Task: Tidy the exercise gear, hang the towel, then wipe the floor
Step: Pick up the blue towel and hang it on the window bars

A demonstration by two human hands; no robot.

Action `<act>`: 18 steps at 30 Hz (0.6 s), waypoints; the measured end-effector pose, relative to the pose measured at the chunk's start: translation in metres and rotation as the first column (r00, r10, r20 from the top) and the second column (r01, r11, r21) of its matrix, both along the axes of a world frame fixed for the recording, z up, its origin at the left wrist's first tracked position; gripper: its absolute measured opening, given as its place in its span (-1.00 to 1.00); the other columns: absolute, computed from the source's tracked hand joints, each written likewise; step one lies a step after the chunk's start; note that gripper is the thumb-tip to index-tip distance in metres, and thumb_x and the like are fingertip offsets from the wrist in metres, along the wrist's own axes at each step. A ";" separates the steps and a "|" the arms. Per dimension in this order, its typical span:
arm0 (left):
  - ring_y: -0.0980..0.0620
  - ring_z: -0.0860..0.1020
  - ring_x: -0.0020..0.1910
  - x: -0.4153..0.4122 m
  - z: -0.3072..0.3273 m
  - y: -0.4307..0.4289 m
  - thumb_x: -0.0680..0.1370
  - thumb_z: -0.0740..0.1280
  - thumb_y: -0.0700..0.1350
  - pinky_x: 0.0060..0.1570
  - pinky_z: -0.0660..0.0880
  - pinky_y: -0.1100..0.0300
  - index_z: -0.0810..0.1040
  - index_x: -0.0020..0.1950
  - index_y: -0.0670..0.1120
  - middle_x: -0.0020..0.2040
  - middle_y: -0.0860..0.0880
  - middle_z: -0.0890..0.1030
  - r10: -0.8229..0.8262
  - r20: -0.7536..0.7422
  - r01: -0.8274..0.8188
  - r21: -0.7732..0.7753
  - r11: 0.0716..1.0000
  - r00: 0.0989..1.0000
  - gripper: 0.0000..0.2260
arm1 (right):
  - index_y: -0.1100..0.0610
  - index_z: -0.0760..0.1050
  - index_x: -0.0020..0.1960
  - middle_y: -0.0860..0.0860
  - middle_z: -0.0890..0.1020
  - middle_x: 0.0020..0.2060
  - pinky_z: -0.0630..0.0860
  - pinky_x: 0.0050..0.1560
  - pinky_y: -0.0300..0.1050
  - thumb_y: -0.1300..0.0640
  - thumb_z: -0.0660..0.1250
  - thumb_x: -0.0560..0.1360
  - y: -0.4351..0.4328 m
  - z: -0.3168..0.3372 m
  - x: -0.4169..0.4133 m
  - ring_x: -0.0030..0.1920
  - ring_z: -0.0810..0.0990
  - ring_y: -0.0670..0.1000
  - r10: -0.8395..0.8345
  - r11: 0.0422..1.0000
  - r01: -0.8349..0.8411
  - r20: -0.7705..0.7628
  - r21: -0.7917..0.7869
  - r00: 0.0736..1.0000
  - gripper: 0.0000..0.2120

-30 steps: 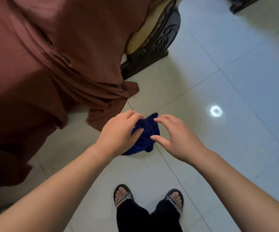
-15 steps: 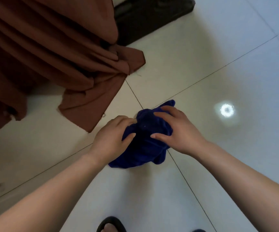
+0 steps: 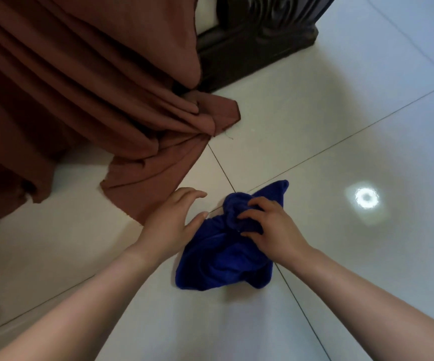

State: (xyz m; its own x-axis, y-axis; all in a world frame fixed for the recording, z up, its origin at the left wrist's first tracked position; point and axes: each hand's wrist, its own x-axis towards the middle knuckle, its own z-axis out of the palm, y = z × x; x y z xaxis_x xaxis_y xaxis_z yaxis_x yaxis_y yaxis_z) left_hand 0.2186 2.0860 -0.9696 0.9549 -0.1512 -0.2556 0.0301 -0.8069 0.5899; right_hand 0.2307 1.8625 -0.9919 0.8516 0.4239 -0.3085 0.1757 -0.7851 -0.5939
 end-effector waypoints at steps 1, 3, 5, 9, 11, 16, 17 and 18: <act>0.16 0.41 0.21 0.002 0.007 -0.001 0.55 0.29 -0.03 0.13 0.35 0.30 0.43 0.29 -0.01 0.27 0.10 0.43 -0.004 0.001 0.004 0.002 1.000 1.000 -0.68 | 0.02 0.56 0.17 -0.02 0.45 0.24 0.25 0.10 -0.27 0.12 0.39 0.44 0.000 0.006 0.000 0.20 0.42 0.09 -0.008 1.000 0.008 -0.004 0.015 1.000 -0.70; 0.12 0.43 0.22 0.003 0.028 -0.004 0.54 0.30 -0.04 0.12 0.38 0.24 0.44 0.28 -0.02 0.26 0.08 0.45 0.018 0.021 -0.018 0.003 1.000 1.000 -0.68 | 0.02 0.59 0.11 -0.03 0.50 0.16 0.29 0.06 -0.25 0.14 0.40 0.42 -0.002 0.027 -0.001 0.13 0.47 0.07 -0.050 0.997 0.051 -0.011 0.059 0.999 -0.73; 0.08 0.44 0.22 -0.001 0.062 -0.009 0.53 0.32 -0.04 0.13 0.37 0.22 0.46 0.27 -0.03 0.24 0.03 0.48 0.039 0.037 -0.039 0.006 0.999 0.999 -0.68 | 0.03 0.61 0.07 -0.03 0.54 0.07 0.30 0.01 -0.28 0.16 0.43 0.39 -0.001 0.061 -0.005 0.05 0.50 0.03 -0.112 0.989 0.113 -0.016 0.100 0.994 -0.74; 0.02 0.47 0.18 -0.016 0.163 -0.021 0.52 0.34 -0.04 0.15 0.33 0.27 0.48 0.25 -0.07 0.19 -0.03 0.51 -0.013 0.049 0.014 -0.017 1.000 0.999 -0.68 | 0.08 0.63 0.03 -0.07 0.52 -0.03 0.25 -0.04 -0.48 0.24 0.47 0.33 0.000 0.166 -0.017 -0.02 0.50 -0.05 -0.252 0.951 0.255 -0.043 0.175 0.967 -0.73; 0.04 0.48 0.14 -0.024 0.231 -0.025 0.52 0.34 -0.04 0.11 0.37 0.24 0.46 0.25 -0.04 0.18 0.00 0.50 -0.028 0.053 0.029 -0.010 1.000 0.998 -0.68 | 0.11 0.63 0.04 -0.11 0.48 -0.03 0.20 -0.02 -0.60 0.28 0.46 0.33 -0.006 0.239 -0.024 -0.03 0.45 -0.13 -0.304 0.932 0.308 -0.050 0.190 0.951 -0.70; 0.07 0.48 0.09 -0.033 0.426 -0.043 0.52 0.31 0.00 0.04 0.42 0.22 0.44 0.27 0.02 0.18 0.07 0.48 -0.036 0.074 0.038 -0.031 0.999 0.997 -0.68 | 0.09 0.60 0.09 -0.12 0.54 0.00 0.25 0.03 -0.59 0.35 0.40 0.32 -0.037 0.453 -0.044 -0.02 0.44 -0.26 -0.392 0.892 0.397 -0.064 0.216 0.918 -0.62; 0.08 0.48 0.12 -0.034 0.468 -0.048 0.52 0.32 0.00 0.05 0.42 0.23 0.44 0.27 0.01 0.19 0.06 0.48 -0.037 0.080 0.041 -0.042 0.998 0.996 -0.67 | 0.09 0.58 0.11 -0.11 0.55 0.01 0.26 0.04 -0.58 0.34 0.40 0.32 -0.043 0.496 -0.050 -0.01 0.46 -0.24 -0.407 0.884 0.413 -0.072 0.219 0.910 -0.61; 0.10 0.47 0.14 -0.035 0.508 -0.055 0.52 0.32 -0.02 0.07 0.40 0.25 0.44 0.28 -0.01 0.20 0.05 0.48 -0.036 0.088 0.041 -0.057 0.998 0.995 -0.67 | 0.08 0.57 0.13 -0.11 0.56 0.01 0.27 0.04 -0.58 0.32 0.41 0.32 -0.049 0.538 -0.056 0.01 0.47 -0.23 -0.422 0.876 0.428 -0.078 0.223 0.903 -0.60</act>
State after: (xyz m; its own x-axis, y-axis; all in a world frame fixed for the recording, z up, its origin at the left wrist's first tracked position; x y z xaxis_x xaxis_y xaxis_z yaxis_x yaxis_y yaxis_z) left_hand 0.1836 2.0307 -0.4613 0.9663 -0.2009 -0.1612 -0.0543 -0.7706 0.6350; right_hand 0.1751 1.8139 -0.4536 0.9588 0.0841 -0.2714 -0.1622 -0.6223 -0.7658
